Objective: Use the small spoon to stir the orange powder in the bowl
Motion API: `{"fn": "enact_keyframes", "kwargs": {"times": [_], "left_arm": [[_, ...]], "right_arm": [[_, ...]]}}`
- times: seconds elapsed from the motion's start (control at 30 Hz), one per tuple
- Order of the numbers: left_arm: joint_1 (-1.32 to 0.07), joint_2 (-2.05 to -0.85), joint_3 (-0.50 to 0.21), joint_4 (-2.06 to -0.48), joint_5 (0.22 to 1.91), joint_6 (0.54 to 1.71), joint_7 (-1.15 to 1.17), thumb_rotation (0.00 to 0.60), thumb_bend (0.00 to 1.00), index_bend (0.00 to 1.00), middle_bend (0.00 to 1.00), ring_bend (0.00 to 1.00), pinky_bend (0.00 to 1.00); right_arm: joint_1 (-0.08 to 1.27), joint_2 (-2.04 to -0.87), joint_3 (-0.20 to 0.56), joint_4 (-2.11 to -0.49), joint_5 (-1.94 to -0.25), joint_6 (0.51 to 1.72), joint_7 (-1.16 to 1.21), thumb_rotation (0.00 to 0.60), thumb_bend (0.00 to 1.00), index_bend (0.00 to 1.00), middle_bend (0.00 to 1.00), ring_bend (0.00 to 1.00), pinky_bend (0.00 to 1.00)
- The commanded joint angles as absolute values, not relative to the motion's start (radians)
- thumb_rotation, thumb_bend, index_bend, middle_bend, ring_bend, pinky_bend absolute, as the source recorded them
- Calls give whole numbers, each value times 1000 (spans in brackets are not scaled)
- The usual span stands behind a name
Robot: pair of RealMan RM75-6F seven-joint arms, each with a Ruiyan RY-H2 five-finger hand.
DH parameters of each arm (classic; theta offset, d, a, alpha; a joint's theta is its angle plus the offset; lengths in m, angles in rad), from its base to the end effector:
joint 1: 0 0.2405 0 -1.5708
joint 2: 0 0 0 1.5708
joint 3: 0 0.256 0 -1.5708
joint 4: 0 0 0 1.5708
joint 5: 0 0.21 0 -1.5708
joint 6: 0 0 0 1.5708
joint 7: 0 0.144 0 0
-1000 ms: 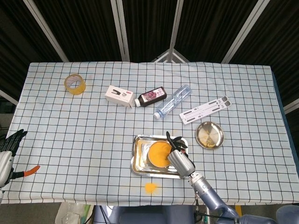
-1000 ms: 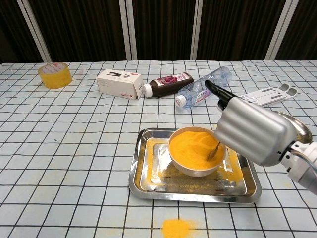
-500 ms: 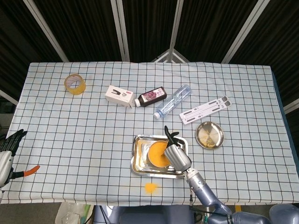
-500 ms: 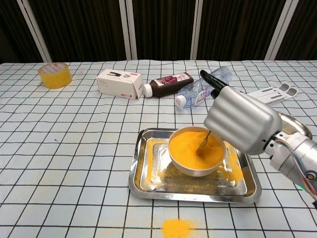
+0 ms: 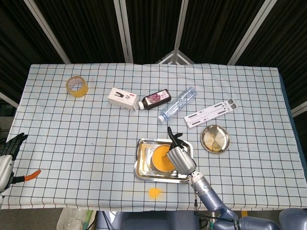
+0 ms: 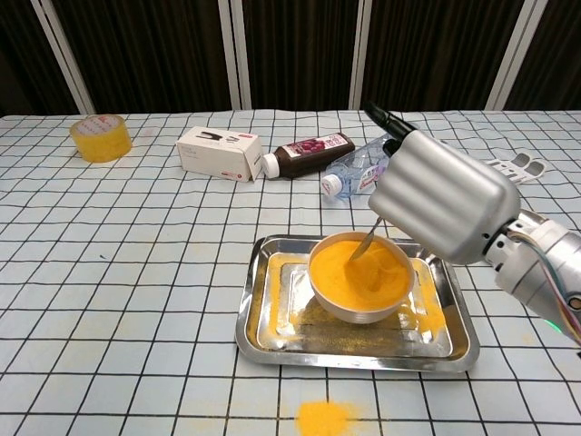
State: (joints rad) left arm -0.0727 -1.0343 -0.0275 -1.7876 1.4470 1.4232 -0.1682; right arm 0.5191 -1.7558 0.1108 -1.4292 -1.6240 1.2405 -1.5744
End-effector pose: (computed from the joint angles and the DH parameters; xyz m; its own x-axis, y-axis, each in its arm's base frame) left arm -0.2958 0.1695 0.1608 0.1401 0.0881 0.9862 0.9872 0.0644 -0.1460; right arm -0.1241 -0.2591 -0.0464 0.8482 0.5285 0.0349 0.0860 -0.2025 0.9755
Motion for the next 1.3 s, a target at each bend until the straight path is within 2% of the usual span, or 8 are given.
{"fn": "enact_keyframes", "kwargs": {"times": [0.03,0.57,1.0,1.3], "left_arm": [[-72,-1034,-28,-1788,1446,1424,-168,600,0,0,0,0,0],[-74,-1031,-28,-1787,1445,1418,-177,600,0,0,0,0,0],[-75,-1033,-28,-1790,1441,1416,-168,600,0,0,0,0,0],[-74,-1034,-29,-1793,1435,1414,-165,600,0,0,0,0,0]], "right_arm": [[521,-1766,110,-1415,-1616,1232,-1577,600,980,887,716,395,0],[511,-1814,76,-1335,-1604,1230,-1559,600,980,887,715,395,0],[487,-1732,74,-1407,-1607,1261,-1564,600,980,887,715,395,0],[504,-1743,98,-1442,-1603,1254,-1557,600,980,887,715,395,0]]}}
